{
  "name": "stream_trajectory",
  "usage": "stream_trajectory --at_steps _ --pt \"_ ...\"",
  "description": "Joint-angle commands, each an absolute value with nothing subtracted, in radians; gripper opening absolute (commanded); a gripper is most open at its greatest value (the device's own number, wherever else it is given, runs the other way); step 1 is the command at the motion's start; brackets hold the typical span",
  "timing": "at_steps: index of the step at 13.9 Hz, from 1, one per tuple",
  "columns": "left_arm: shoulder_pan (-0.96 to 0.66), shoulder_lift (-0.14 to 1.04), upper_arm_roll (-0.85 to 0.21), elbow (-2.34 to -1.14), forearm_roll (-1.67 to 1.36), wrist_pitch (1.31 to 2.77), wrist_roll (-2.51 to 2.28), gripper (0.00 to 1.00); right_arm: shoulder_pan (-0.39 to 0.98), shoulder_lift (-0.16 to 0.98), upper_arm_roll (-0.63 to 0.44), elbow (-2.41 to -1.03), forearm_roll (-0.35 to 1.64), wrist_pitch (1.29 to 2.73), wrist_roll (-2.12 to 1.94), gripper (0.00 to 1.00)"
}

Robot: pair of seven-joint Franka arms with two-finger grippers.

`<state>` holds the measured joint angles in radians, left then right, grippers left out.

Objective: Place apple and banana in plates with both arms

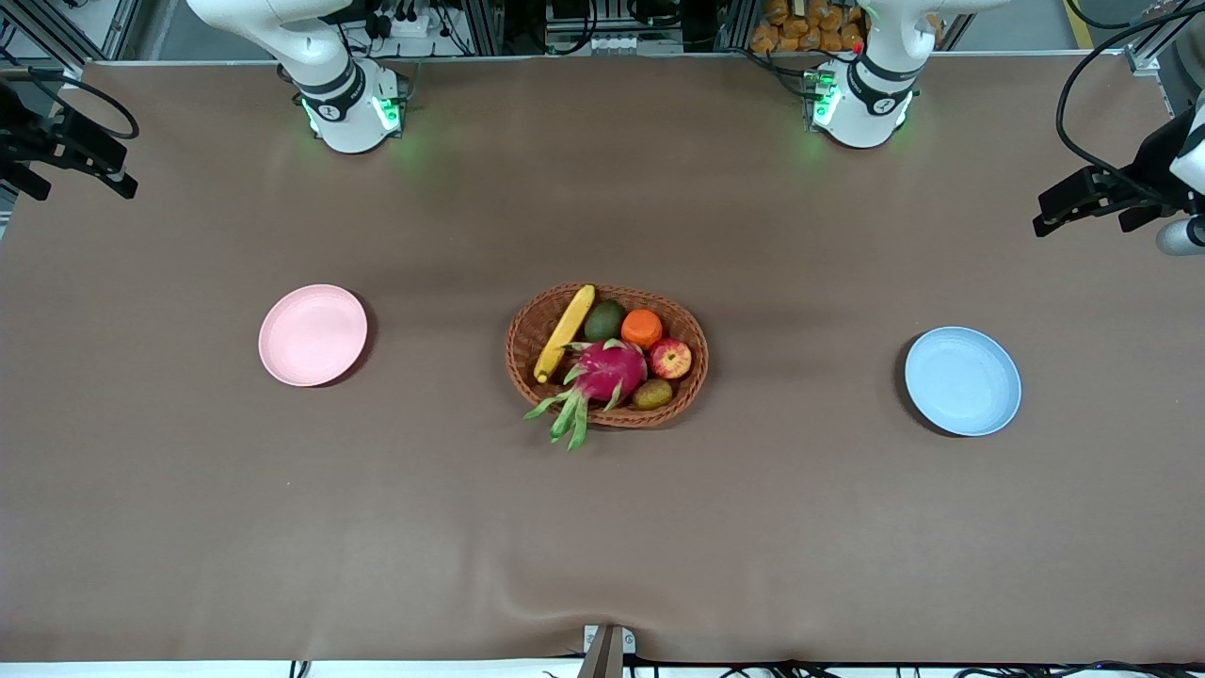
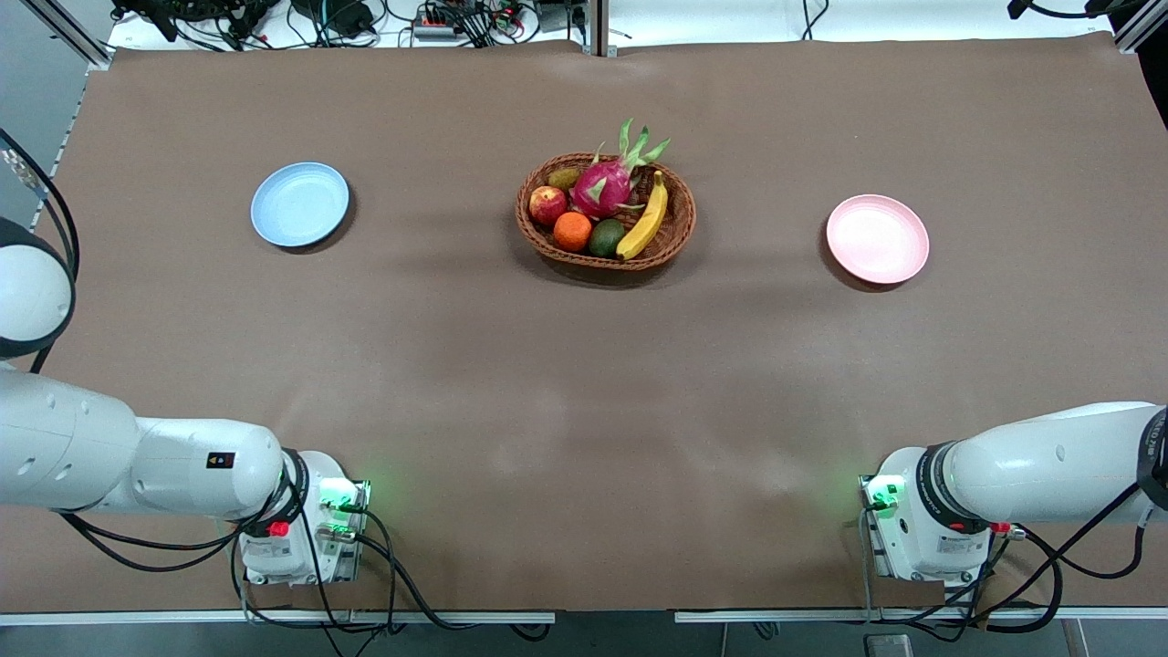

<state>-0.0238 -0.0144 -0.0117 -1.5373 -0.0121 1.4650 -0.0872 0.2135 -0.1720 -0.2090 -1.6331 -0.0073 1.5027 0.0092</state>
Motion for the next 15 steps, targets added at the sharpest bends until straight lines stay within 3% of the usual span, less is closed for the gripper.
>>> stream_trajectory --at_steps 1,10,15 --pt "-0.015 -0.021 -0.015 -1.522 -0.006 1.442 -0.061 1.00 0.222 -0.176 -0.216 -1.623 -0.020 1.499 0.009 1.00" --pt "-0.037 0.032 -0.020 -1.526 -0.025 1.445 -0.106 1.00 0.222 -0.176 -0.216 -1.623 -0.020 1.503 0.008 1.00" --pt "-0.150 0.182 -0.035 -1.520 -0.023 1.561 -0.256 1.00 0.222 -0.175 -0.216 -1.624 -0.020 1.503 0.006 1.00"
